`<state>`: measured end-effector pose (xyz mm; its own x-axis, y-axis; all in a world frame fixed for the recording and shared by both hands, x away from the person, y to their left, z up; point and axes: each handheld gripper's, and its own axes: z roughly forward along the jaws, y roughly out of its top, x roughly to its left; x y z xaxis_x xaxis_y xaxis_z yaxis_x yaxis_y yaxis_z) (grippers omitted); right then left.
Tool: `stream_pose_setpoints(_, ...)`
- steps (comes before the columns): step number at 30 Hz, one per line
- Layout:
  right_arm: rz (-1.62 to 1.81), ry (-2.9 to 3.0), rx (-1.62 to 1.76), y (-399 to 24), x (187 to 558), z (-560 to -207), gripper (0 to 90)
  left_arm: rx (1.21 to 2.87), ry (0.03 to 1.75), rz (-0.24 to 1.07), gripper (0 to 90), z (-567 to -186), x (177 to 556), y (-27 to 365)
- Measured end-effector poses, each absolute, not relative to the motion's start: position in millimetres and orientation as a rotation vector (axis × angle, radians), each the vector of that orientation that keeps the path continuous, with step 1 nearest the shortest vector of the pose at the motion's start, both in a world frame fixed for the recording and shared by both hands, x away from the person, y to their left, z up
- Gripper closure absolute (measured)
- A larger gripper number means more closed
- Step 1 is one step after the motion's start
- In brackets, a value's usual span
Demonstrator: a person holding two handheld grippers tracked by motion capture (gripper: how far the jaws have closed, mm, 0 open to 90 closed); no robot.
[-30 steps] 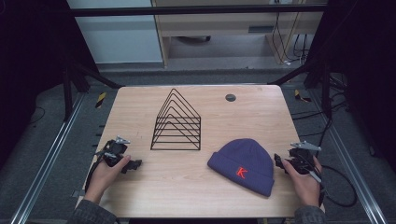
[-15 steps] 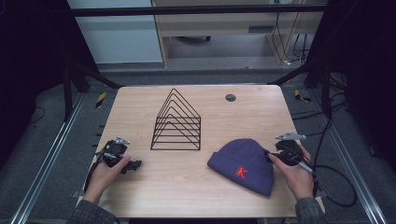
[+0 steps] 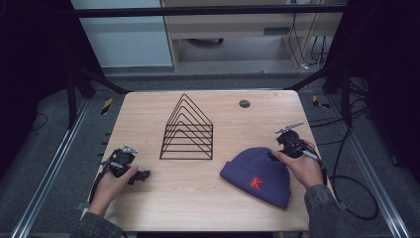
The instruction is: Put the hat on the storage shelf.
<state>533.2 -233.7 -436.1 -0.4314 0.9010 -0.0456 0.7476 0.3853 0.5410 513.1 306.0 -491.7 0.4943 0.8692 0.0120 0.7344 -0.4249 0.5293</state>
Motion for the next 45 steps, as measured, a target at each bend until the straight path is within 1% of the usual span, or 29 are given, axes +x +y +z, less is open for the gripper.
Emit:
stream_pose_setpoints(2,0.651,2.317,1.443,-233,538,-437,27.3,2.284,1.322,0.393,0.0,-492,513,306)
stream_pose_setpoints(6,0.681,2.324,1.450,-229,542,-439,18.0,2.281,1.324,0.394,0.0,-492,513,306)
stream_pose_setpoints(8,0.691,2.319,1.453,-228,544,-440,17.9,2.284,1.322,0.393,0.0,-492,513,306)
stream_pose_setpoints(13,0.710,2.317,1.469,-226,548,-445,32.2,2.283,1.322,0.393,0.0,-492,513,306)
stream_pose_setpoints(15,0.745,2.302,1.489,-225,549,-448,37.1,2.281,1.325,0.394,0.0,-492,513,306)
stream_pose_setpoints(17,0.753,2.297,1.502,-225,549,-452,40.2,2.281,1.325,0.393,0.0,-492,513,306)
stream_pose_setpoints(23,0.768,2.294,1.544,-225,550,-464,43.5,2.282,1.324,0.393,0.0,-492,513,306)
stream_pose_setpoints(33,0.811,2.284,1.612,-225,551,-477,45.8,2.281,1.323,0.394,0.0,-492,513,306)
stream_pose_setpoints(36,0.816,2.288,1.604,-224,550,-480,51.6,2.281,1.323,0.395,0.0,-492,514,306)
stream_pose_setpoints(41,0.844,2.311,1.578,-225,549,-479,65.8,2.280,1.322,0.395,0.0,-492,514,306)
stream_pose_setpoints(45,0.850,2.318,1.547,-225,547,-477,73.7,2.278,1.322,0.396,0.0,-492,513,306)
